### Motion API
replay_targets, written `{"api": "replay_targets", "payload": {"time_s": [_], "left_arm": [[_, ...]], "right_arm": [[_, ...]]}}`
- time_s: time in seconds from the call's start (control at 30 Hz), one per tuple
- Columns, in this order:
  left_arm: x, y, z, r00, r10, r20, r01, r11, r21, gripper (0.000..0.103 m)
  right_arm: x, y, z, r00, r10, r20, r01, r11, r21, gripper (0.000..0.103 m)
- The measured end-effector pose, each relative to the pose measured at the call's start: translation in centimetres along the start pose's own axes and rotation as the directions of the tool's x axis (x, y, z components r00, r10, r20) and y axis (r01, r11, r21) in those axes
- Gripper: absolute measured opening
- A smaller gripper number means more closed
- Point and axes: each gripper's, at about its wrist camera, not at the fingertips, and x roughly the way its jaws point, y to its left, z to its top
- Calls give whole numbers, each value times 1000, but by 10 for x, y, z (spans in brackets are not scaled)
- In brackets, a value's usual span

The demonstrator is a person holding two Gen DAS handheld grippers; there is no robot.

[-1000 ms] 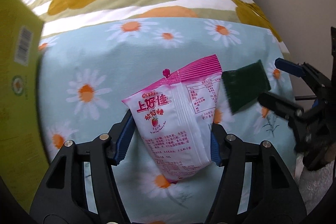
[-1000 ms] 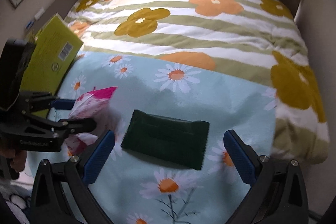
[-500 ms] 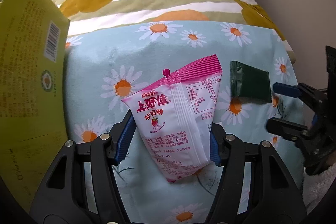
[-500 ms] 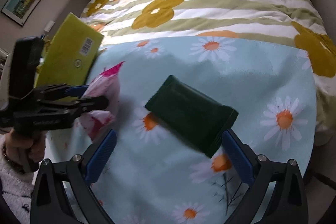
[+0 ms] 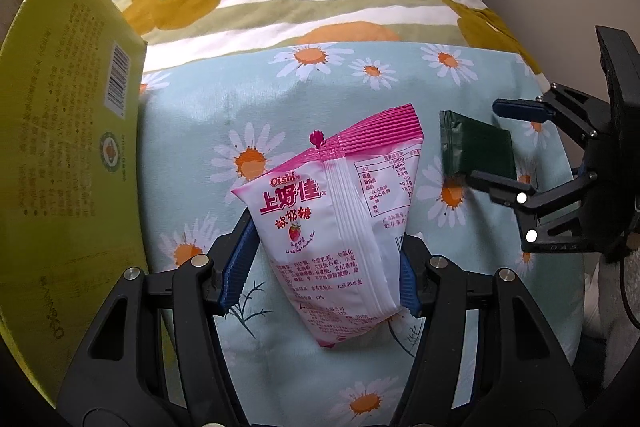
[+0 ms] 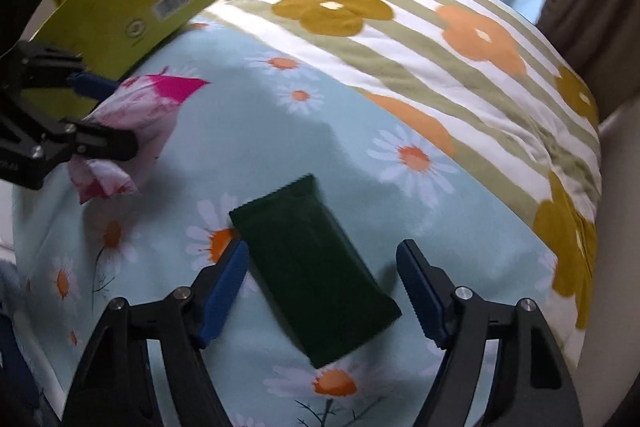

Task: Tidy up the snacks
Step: 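Grasp the pink Oishi bag with the left tool while the right tool grasps the dark green bar, then carry both items over the yellow box and open both tools to drop them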

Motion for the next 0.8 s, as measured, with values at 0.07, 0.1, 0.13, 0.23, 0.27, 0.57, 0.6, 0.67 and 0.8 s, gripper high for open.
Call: {"api": "replay_targets", "payload": {"time_s": [0.07,0.1,0.13,0.23,0.27,0.57,0.6,0.67,0.8], "left_arm": [[0,0,0,1000,0,2,0,1000,-2,57],[-1,1,-1,1000,0,2,0,1000,-2,57],[-1,1,-1,1000,-1,2,1,1000,-4,57],[-2,1,0,1000,0,7,0,1000,-10,57],[-2,2,0,1000,0,7,1,1000,-12,57],[-9,3,-1,1000,-13,20,14,999,-29,57],[-12,4,-1,999,-20,28,21,999,-31,57],[-21,2,1,998,-32,46,34,999,-33,57],[-50,-2,5,993,-47,105,51,998,-30,56]], "right_arm": [[4,5,-1,1000,2,-19,-3,999,-33,70],[6,8,-1,999,6,-33,-8,999,-51,65],[7,11,-2,999,1,-34,-3,998,-67,61],[6,12,-2,999,14,-30,-17,997,-74,50],[6,12,-1,999,12,-31,-14,997,-72,49],[-13,9,-2,998,35,50,-39,996,75,46],[-19,8,-1,997,40,73,-47,994,98,46],[-32,5,2,994,40,102,-54,989,135,46],[-64,0,14,987,25,161,-58,977,204,46]]}}
